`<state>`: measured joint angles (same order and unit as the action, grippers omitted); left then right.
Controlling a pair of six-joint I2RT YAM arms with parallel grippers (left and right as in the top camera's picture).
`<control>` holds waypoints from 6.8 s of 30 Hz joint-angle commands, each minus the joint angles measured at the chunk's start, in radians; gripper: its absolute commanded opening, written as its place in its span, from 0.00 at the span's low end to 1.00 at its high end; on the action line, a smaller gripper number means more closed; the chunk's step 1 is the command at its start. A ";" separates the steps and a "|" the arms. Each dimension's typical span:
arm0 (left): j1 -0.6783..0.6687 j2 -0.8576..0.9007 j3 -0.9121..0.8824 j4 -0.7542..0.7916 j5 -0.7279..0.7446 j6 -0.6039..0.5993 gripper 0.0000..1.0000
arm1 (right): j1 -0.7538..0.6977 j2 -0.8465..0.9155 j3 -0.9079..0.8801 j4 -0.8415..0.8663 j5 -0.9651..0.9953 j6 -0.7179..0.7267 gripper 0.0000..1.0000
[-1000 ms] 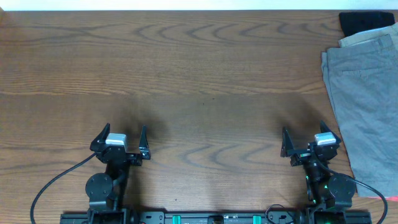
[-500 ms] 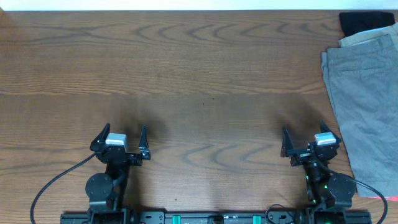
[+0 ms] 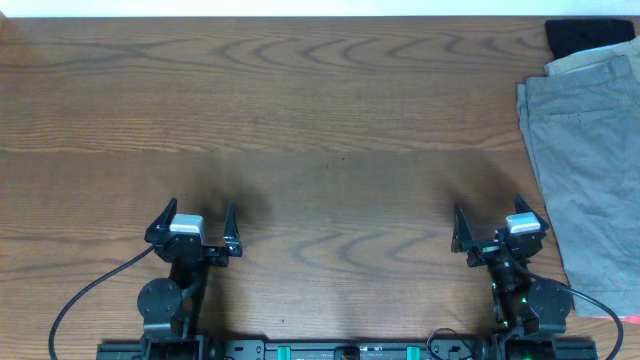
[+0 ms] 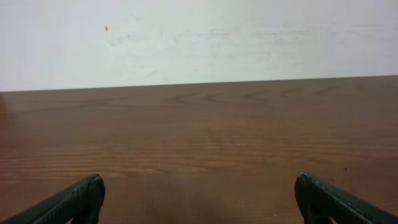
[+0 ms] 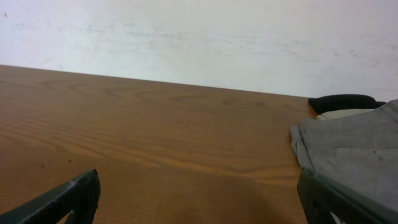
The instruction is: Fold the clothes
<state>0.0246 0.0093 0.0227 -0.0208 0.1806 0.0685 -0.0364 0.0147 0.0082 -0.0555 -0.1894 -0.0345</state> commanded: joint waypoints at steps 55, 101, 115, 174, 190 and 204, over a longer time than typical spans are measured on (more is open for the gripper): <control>0.004 -0.005 -0.019 -0.030 0.014 0.010 0.98 | -0.009 -0.009 -0.003 -0.004 0.005 -0.013 0.99; 0.004 -0.005 -0.019 -0.031 0.014 0.010 0.98 | -0.009 -0.008 -0.002 0.428 -0.780 0.676 0.99; 0.004 -0.005 -0.019 -0.031 0.014 0.010 0.98 | -0.011 0.421 0.451 0.206 -0.386 0.200 0.99; 0.004 -0.005 -0.019 -0.031 0.014 0.010 0.98 | -0.122 2.201 1.479 -0.291 0.657 -0.088 0.13; 0.004 -0.005 -0.019 -0.031 0.014 0.010 0.98 | -0.117 2.079 1.752 -0.650 0.655 0.068 0.01; 0.004 -0.005 -0.019 -0.030 0.014 0.010 0.98 | 0.000 1.828 1.754 -0.808 0.323 0.143 0.01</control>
<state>0.0246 0.0101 0.0227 -0.0212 0.1802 0.0757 -0.0895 1.8584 1.7416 -0.8536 0.2581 0.0551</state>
